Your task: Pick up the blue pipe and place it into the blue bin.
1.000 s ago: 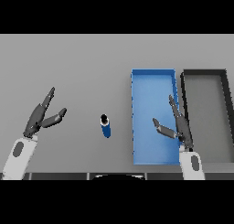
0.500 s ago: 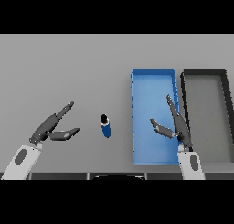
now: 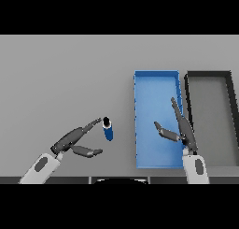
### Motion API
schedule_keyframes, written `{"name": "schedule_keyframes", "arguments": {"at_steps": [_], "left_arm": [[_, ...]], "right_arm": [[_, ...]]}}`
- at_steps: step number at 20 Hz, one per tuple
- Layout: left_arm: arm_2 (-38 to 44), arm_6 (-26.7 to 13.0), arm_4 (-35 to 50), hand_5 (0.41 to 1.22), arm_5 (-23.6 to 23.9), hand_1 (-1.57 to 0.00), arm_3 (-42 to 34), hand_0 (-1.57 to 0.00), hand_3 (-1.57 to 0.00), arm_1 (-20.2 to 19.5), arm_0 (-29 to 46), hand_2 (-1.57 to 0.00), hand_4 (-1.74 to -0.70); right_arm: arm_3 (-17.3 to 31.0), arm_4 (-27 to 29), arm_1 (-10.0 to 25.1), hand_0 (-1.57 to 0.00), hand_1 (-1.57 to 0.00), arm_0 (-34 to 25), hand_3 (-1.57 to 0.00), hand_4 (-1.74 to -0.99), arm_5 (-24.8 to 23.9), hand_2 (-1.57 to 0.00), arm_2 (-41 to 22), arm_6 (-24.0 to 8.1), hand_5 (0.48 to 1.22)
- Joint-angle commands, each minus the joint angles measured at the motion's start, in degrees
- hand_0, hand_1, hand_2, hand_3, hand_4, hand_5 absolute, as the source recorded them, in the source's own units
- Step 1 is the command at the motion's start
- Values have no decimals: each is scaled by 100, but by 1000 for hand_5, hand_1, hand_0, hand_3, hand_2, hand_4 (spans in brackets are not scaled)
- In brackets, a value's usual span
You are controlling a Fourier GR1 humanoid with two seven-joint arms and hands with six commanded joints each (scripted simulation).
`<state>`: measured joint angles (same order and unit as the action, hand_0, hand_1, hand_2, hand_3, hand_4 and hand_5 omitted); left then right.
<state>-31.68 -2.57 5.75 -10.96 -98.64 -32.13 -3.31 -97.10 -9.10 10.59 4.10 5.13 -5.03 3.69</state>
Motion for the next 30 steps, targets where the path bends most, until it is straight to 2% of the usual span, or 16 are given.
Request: {"name": "schedule_keyframes", "arguments": {"at_steps": [1, 4, 8, 10, 15, 18, 20, 21, 22, 23, 25, 27, 30], "left_arm": [[-18, 98, -29, 479, 25, 1, 34, 1, 1, 75, -26, 1, -1141], [-183, 90, -241, 486, 142, 1, 442, 1, 1, 553, -277, 1, -1145], [-185, 300, -313, 491, 297, 1, 962, 1, 1, 1014, -429, 1, -1126], [-193, 231, -250, 495, 310, 1, 1187, 1, 1, 1261, -515, 1, -1137], [-212, 699, -517, 517, 482, 1, 1901, 1, 0, 1651, -745, -23, -1098], [-88, 755, -170, 601, 323, -44, 2109, 1, -108, 1946, -890, -166, -1176], [-55, 785, 25, 675, 269, -248, 2085, -39, -345, 2109, -883, -417, -1268], [-37, 789, 126, 784, 229, -411, 2049, -179, -590, 2130, -837, -578, -1301], [-38, 762, 174, 872, 257, -642, 2016, -418, -777, 2197, -806, -777, -1383], [-33, 862, 124, 941, 289, -828, 2056, -648, -914, 2235, -816, -936, -1450], [-126, 1071, 28, 1042, 319, -1095, 2046, -981, -1112, 2301, -752, -1164, -1551], [-247, 1178, -45, 1106, 396, -1266, 1991, -1193, -1258, 2294, -697, -1311, -1617], [-355, 1179, -143, 1162, 498, -1415, 1923, -1378, -1411, 2246, -686, -1438, -1541]], "right_arm": [[-58, -43, -57, 1, 1, 89, 1, -1209, -34, 1, -53, 48, 567], [-56, 37, -77, 1, 1, 40, 1, -1209, -28, 1, -3, -128, 556], [-38, 132, -34, 1, 1, 136, 1, -1207, 29, 1, 66, 57, 551], [-45, 115, -20, 1, 1, 77, 1, -1200, 26, 1, 63, 26, 549], [-43, 89, -14, 1, 1, 113, 1, -1195, 29, 1, 49, -18, 548], [28, 74, 39, 1, 1, 129, 1, -1186, 27, 1, 98, 23, 554], [26, 150, 2, 1, 1, 122, 1, -1196, 60, 1, 101, 110, 560], [34, 149, 6, 1, 1, 120, 1, -1192, 47, 1, 116, 88, 560], [69, 109, -5, 1, 1, 96, 1, -1191, 20, 1, 106, 81, 561], [8, 115, 9, 1, 1, 136, 1, -1189, 28, 1, 105, 98, 562], [41, 36, -26, 1, 1, 137, 1, -1182, -8, 1, 57, 128, 562], [-6, -3, -29, 1, 1, 127, 1, -1178, -36, 1, 39, 92, 561], [23, 9, -35, 1, 1, 107, 1, -1176, -16, 1, 31, 62, 559]]}}
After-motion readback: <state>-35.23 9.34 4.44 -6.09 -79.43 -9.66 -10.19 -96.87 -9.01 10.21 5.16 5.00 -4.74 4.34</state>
